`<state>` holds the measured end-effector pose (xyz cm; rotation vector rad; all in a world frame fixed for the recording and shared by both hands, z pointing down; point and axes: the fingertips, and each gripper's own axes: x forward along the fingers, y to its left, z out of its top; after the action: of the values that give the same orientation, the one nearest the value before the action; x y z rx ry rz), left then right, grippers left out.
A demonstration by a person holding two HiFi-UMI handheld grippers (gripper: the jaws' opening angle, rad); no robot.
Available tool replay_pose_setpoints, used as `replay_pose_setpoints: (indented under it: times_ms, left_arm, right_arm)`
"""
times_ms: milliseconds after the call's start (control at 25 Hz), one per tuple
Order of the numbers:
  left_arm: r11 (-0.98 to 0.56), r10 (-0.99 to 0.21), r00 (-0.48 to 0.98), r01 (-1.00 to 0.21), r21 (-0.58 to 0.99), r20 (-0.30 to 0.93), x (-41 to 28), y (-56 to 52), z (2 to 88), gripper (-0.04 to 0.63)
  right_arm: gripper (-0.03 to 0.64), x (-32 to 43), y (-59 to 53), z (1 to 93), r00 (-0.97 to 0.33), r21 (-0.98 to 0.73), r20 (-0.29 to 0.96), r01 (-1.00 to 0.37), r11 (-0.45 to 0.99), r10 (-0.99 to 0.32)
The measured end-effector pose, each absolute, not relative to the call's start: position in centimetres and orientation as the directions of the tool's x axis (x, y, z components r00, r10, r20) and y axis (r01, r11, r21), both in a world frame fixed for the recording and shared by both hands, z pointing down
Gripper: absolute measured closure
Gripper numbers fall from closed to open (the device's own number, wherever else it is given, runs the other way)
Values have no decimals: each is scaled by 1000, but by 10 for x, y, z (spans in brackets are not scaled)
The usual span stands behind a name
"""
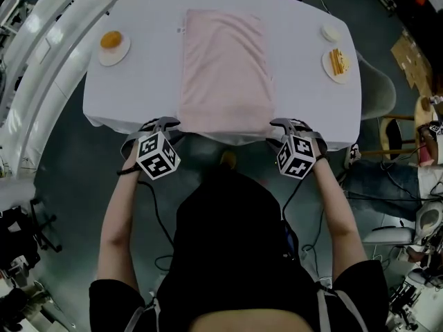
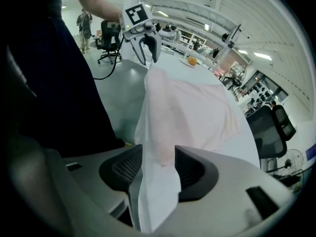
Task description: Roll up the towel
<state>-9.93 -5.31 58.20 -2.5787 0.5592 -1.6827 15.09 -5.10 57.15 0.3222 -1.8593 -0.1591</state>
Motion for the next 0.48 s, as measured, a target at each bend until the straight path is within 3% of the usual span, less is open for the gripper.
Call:
replay_pose_setpoints:
  times_ms: [480]
  left_arm:
    - [-955,-272,301,-204,-217,914,-84,-41,617,442]
  right_arm:
    - [399,142,-47,594,-289,218,926,-117,969,-244]
